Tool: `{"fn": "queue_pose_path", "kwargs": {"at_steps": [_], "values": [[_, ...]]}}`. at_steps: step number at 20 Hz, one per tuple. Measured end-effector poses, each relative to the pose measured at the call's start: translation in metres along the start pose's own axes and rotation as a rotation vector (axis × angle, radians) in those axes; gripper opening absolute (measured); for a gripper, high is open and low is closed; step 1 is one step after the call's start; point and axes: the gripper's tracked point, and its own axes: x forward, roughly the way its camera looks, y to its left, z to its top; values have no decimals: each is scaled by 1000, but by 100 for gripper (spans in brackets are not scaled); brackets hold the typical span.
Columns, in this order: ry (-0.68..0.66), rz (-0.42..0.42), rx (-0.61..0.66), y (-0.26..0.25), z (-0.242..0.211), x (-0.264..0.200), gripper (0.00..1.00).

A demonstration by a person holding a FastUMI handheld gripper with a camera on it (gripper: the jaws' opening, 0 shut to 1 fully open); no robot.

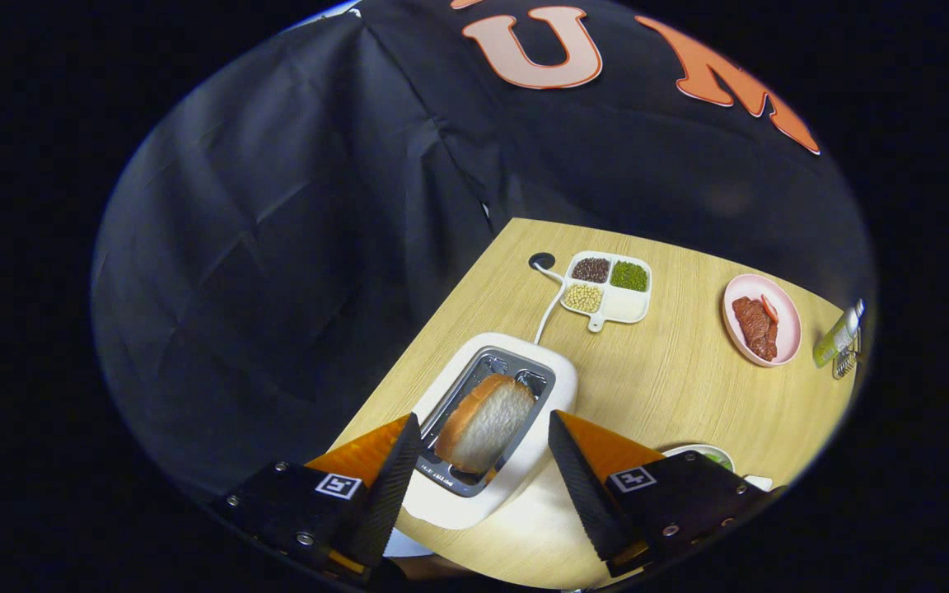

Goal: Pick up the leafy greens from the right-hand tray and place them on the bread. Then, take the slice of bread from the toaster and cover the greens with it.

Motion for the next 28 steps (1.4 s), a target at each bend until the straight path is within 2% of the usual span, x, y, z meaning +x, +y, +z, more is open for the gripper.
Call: {"fn": "queue_pose_path", "kwargs": {"at_steps": [7, 12, 17, 19, 20, 24, 28], "values": [[92, -21, -6, 11, -7, 31, 79], [119, -37, 39, 4, -11, 50, 57], [94, -39, 57, -1, -8, 45, 41], [58, -72, 50, -12, -2, 37, 26], [40, -58, 47, -11, 2, 32, 15], [-17, -5, 75, -10, 6, 12, 10], [-91, 49, 88, -11, 12, -25, 10]]}}
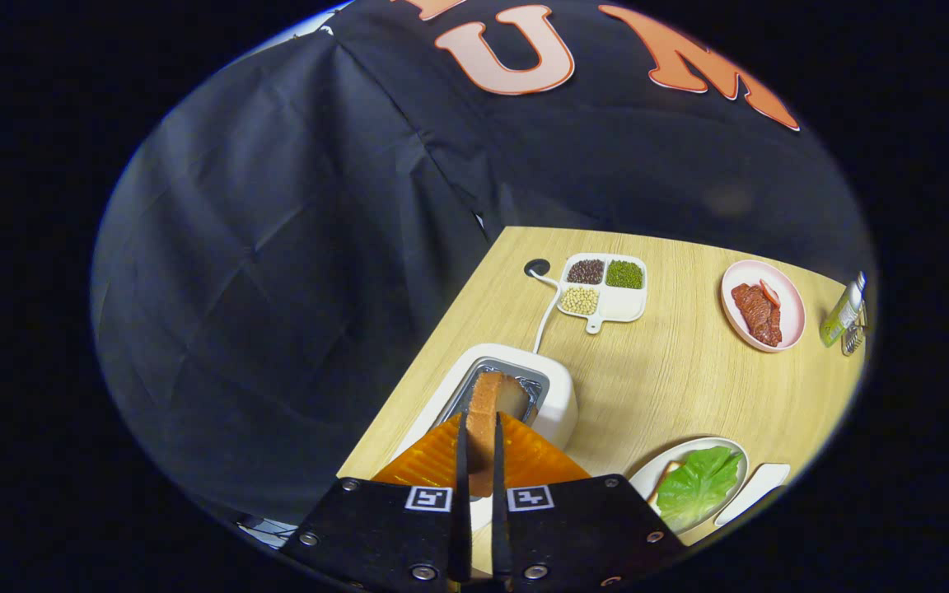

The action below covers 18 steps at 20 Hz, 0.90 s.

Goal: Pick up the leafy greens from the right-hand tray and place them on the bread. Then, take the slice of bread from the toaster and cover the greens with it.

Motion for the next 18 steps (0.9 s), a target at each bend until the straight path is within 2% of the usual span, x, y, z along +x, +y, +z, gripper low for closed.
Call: {"fn": "queue_pose_path", "kwargs": {"at_steps": [4, 10, 18], "values": [[-79, 63, 11, -4, 1, -40, 10], [-116, 68, 25, -40, -20, -74, 10], [-124, 37, 123, -111, -54, -88, 10]]}}
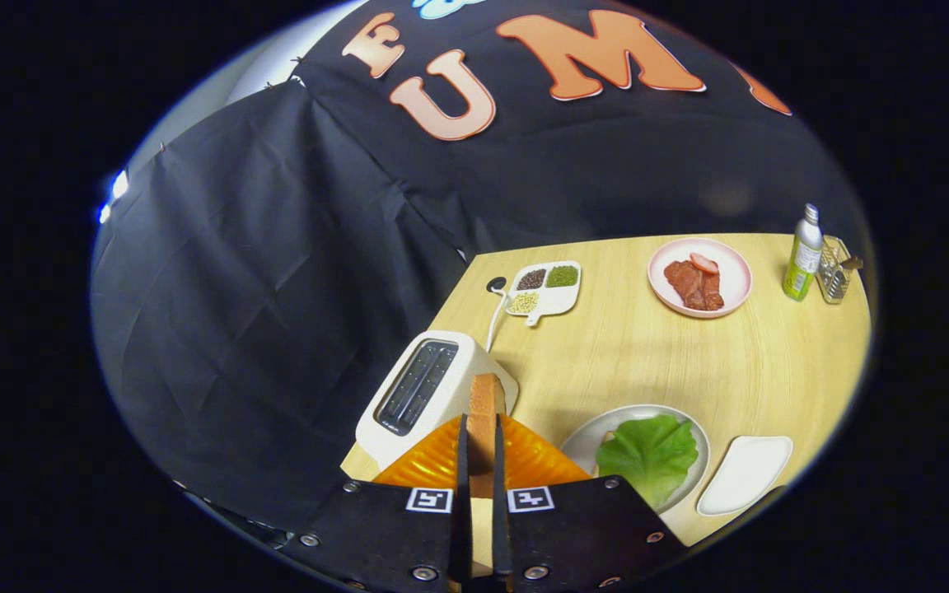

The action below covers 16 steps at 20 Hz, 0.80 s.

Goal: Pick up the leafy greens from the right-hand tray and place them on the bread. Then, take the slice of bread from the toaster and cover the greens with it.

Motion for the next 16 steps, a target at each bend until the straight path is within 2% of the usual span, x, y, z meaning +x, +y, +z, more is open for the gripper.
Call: {"fn": "queue_pose_path", "kwargs": {"at_steps": [16], "values": [[19, -15, 109, -111, -59, 12, 10]]}}
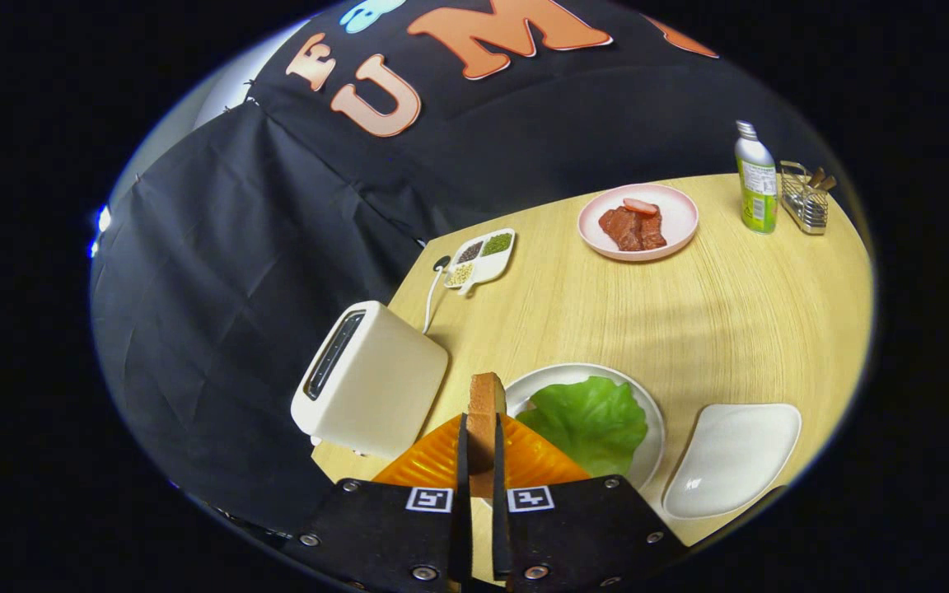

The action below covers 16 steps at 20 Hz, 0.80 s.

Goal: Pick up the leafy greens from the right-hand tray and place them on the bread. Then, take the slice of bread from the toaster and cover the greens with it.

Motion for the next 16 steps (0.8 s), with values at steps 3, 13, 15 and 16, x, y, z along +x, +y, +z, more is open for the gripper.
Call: {"fn": "queue_pose_path", "kwargs": {"at_steps": [3, 13, 15, 16], "values": [[7, 8, 48, -21, -7, 8, 10], [-23, -85, 38, -80, -15, 8, 18], [-47, -115, -21, -83, -15, 8, 23], [-62, -144, -65, -87, -13, 7, 28]]}}
